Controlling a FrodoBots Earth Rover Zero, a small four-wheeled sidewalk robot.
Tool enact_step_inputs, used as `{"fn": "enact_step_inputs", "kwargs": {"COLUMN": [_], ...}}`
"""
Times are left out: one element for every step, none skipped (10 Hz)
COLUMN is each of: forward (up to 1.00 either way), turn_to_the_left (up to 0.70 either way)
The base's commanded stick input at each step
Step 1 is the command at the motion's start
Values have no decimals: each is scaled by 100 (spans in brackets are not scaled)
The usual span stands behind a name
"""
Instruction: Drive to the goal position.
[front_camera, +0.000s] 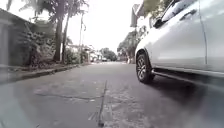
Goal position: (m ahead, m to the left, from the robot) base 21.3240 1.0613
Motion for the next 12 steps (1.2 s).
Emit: {"fn": "enact_step_inputs", "kwargs": {"forward": [100, 100, 100, 100, 100, 100, 100, 100, 100, 100, 100, 100], "turn_to_the_left": [5, 0, 0, 0, 0, 0, 0, 0, -16, -25, 14, 2]}}
